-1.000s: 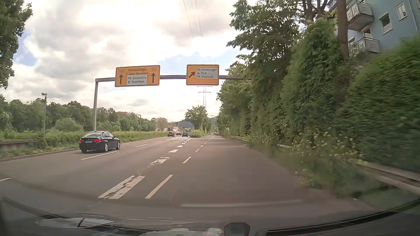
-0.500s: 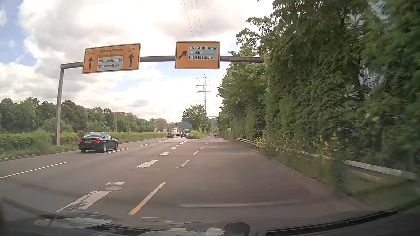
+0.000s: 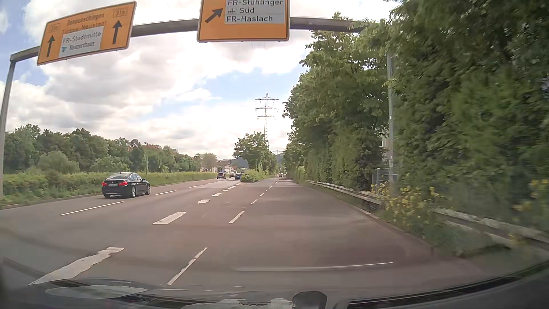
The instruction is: Follow the waypoints while adhering to traffic rules and regulations
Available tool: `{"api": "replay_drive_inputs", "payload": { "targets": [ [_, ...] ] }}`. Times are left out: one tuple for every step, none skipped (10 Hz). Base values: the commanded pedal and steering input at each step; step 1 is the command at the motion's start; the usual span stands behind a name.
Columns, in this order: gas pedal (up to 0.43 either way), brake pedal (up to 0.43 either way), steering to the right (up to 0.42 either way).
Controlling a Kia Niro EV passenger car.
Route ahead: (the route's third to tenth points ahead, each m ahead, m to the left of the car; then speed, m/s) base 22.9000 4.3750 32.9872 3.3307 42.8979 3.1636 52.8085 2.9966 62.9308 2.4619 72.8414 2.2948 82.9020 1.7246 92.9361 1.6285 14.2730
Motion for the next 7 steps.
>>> {"api": "replay_drive_inputs", "payload": {
  "targets": [
    [0.087,0.000,0.002],
    [0.087,0.000,0.002],
    [0.087,0.000,0.002],
    [0.087,0.000,0.001],
    [0.087,0.000,0.001],
    [0.087,0.000,0.001],
    [0.087,0.000,0.001]
  ]
}}
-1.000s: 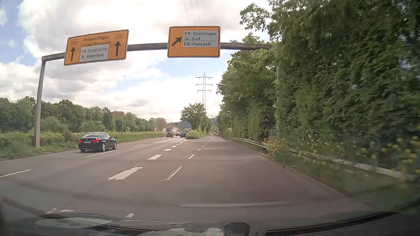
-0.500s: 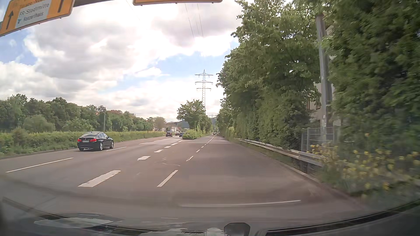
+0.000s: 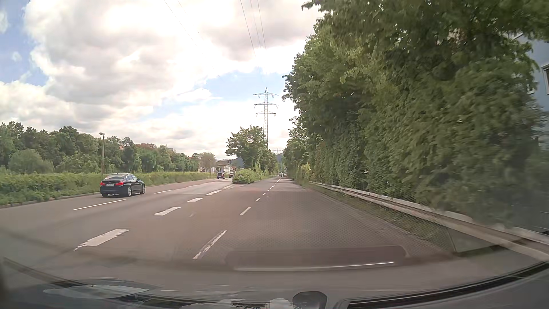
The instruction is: Follow the waypoints while adhering to traffic rules and regulations
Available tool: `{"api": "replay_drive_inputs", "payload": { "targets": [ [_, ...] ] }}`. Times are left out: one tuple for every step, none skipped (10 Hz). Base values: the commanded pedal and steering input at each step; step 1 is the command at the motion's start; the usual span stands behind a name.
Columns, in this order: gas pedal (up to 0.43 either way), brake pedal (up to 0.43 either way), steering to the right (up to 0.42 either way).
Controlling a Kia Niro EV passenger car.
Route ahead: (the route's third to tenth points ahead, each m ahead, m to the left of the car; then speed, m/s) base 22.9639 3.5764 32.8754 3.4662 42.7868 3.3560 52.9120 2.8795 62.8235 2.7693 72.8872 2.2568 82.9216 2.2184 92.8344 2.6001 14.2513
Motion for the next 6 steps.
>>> {"api": "replay_drive_inputs", "payload": {
  "targets": [
    [0.087,0.000,0.001],
    [0.087,0.000,0.001],
    [0.087,0.000,0.001],
    [0.087,0.000,0.001],
    [0.087,0.000,0.001],
    [0.087,0.000,0.001]
  ]
}}
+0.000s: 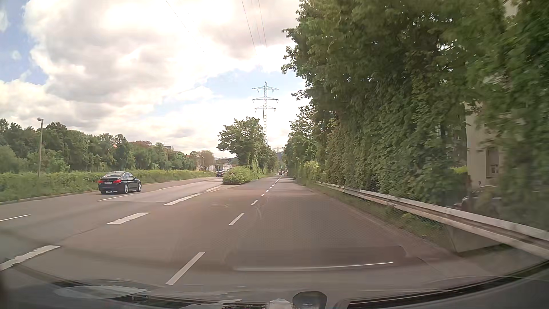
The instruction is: Follow the waypoints while adhering to traffic rules and regulations
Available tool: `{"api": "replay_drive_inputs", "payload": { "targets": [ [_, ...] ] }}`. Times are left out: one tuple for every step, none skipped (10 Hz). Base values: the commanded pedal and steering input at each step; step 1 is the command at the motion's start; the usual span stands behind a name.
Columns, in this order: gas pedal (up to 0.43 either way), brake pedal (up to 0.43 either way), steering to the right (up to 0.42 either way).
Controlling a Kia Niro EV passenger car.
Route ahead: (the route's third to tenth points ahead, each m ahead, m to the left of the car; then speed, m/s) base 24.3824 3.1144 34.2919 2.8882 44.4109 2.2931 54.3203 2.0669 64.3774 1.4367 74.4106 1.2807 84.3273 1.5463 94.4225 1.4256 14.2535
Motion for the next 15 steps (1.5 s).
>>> {"api": "replay_drive_inputs", "payload": {
  "targets": [
    [0.087,0.000,0.001],
    [0.087,0.000,0.001],
    [0.087,0.000,0.001],
    [0.087,0.000,0.001],
    [0.087,0.000,0.001],
    [0.087,0.000,0.001],
    [0.087,0.000,0.001],
    [0.087,0.000,0.001],
    [0.087,0.000,0.001],
    [0.087,0.000,0.001],
    [0.087,0.000,0.001],
    [0.087,0.000,0.003],
    [0.087,0.000,0.003],
    [0.087,0.000,0.003],
    [0.087,0.000,0.003]
  ]
}}
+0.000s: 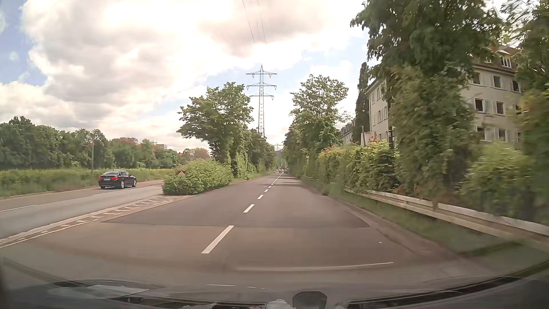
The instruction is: Follow the waypoints while adhering to traffic rules and regulations
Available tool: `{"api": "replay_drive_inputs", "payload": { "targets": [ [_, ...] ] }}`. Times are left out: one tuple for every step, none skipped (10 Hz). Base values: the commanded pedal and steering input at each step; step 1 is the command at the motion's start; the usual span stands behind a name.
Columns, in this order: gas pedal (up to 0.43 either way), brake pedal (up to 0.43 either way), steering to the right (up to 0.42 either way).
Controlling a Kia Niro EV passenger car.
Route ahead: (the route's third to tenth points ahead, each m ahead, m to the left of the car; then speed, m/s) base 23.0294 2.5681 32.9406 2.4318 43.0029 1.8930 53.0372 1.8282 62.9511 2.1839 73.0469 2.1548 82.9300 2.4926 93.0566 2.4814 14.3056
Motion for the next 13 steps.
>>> {"api": "replay_drive_inputs", "payload": {
  "targets": [
    [0.087,0.000,0.004],
    [0.087,0.000,0.004],
    [0.079,0.000,0.004],
    [0.079,0.000,0.004],
    [0.079,0.000,0.004],
    [0.079,0.000,0.003],
    [0.079,0.000,0.002],
    [0.079,0.000,0.001],
    [0.079,0.000,0.000],
    [0.079,0.000,0.000],
    [0.079,0.000,0.000],
    [0.079,0.000,0.000],
    [0.079,0.000,0.000]
  ]
}}
